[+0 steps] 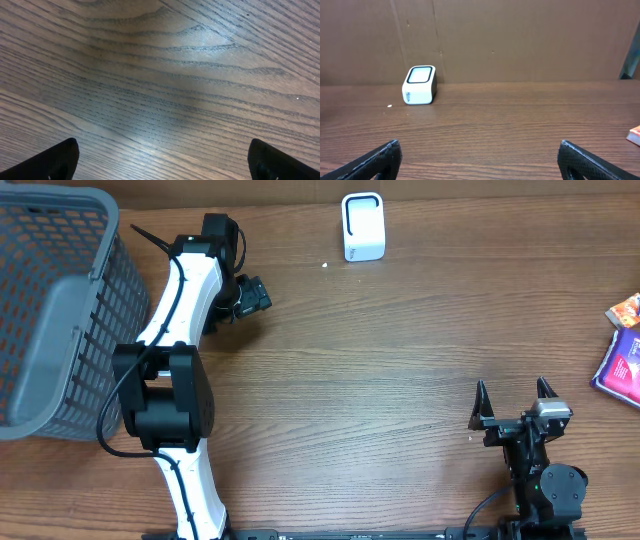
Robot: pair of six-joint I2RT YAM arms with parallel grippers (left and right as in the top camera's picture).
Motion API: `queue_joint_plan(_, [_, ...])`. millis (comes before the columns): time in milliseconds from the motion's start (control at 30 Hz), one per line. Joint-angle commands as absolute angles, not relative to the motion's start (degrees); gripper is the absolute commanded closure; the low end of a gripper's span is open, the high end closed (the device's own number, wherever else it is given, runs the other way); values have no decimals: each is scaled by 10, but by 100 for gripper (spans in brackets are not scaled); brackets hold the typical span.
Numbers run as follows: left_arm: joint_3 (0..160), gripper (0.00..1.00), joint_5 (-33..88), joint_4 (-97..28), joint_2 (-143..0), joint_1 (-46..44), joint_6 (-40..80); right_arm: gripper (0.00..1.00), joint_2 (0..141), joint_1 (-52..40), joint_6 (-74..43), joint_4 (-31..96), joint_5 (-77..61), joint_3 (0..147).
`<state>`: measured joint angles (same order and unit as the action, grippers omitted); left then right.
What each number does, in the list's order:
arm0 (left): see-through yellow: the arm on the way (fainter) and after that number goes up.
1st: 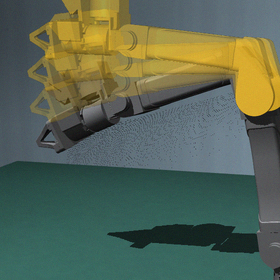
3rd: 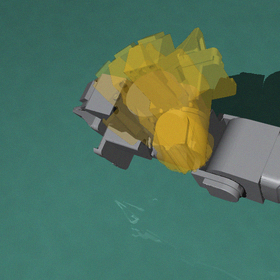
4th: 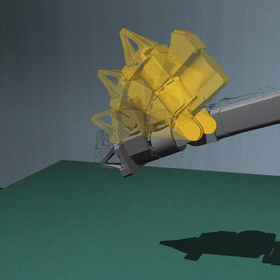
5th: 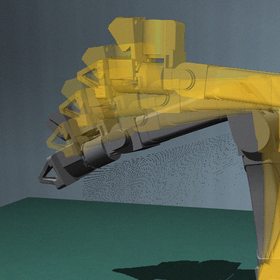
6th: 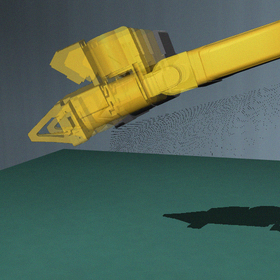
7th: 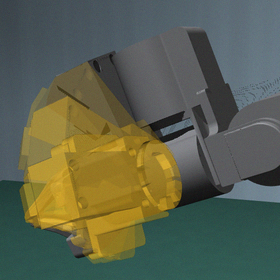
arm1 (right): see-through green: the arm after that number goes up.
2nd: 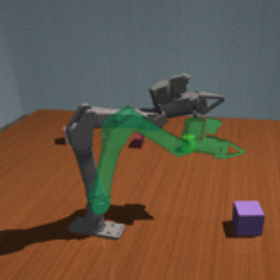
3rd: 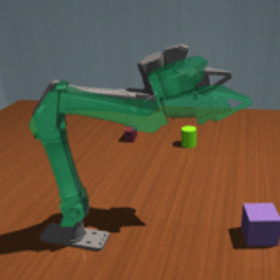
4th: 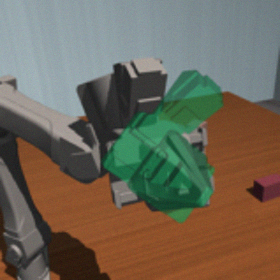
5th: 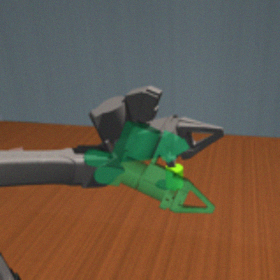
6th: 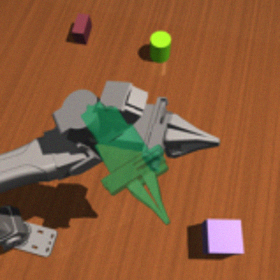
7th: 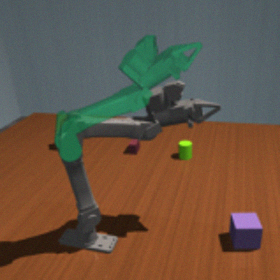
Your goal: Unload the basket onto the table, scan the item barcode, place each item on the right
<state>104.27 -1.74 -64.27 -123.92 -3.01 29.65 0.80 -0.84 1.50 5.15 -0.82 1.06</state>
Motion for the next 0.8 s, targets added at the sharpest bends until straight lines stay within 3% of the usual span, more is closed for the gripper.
queue_joint_plan(0, [1042,0,-15,-647,-1244,-31,287,0,2,-11,15,48,-3,4])
queue_joint_plan(333, [1042,0,-18,-655,-1217,-34,272,0,2,-11,15,48,-3,4])
queue_joint_plan(767, [1035,0,-39,-622,-1039,-54,213,0,2,-11,15,48,-3,4])
